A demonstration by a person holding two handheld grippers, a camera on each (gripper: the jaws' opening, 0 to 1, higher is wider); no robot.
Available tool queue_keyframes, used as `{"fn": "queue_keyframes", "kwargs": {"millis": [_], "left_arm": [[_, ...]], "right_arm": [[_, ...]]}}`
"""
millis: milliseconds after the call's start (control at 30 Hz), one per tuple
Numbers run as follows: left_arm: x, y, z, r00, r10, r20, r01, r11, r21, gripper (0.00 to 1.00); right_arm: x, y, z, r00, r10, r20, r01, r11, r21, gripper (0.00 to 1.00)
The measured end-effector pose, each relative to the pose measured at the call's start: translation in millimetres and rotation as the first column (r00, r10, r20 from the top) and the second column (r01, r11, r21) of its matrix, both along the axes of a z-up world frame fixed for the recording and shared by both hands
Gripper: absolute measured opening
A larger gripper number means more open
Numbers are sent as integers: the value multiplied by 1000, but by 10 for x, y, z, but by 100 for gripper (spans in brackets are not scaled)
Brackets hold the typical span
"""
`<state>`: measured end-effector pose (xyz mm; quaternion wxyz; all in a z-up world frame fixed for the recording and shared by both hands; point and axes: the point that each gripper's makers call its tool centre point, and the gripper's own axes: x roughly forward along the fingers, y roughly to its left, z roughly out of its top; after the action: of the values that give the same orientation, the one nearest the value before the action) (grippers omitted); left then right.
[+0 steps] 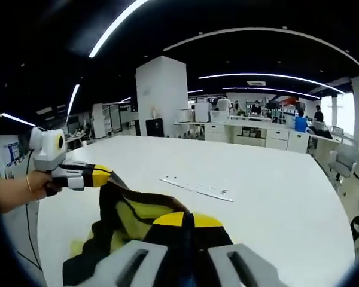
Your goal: Fold the garment on the visible template until the final outline fits inside the template.
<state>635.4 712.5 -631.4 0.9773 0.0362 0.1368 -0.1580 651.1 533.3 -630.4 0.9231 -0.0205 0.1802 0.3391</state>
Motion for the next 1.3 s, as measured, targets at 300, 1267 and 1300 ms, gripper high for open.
{"fn": "queue_keyframes", "kwargs": {"millis": [300,1267,1300], "left_arm": [[392,-19,-237,999,50,-21,-51,998,-37,0],[925,207,-1143,958,194,-213,-195,981,20,10],[924,208,-1144,958,192,-213,-191,981,24,12]], "right_arm": [[432,-36,-348,995,-74,-72,74,997,-2,0],[1032,64,-1296,963,-156,-219,138,986,-94,0],[1042,69,-1307,963,-158,-220,141,986,-92,0]]}}
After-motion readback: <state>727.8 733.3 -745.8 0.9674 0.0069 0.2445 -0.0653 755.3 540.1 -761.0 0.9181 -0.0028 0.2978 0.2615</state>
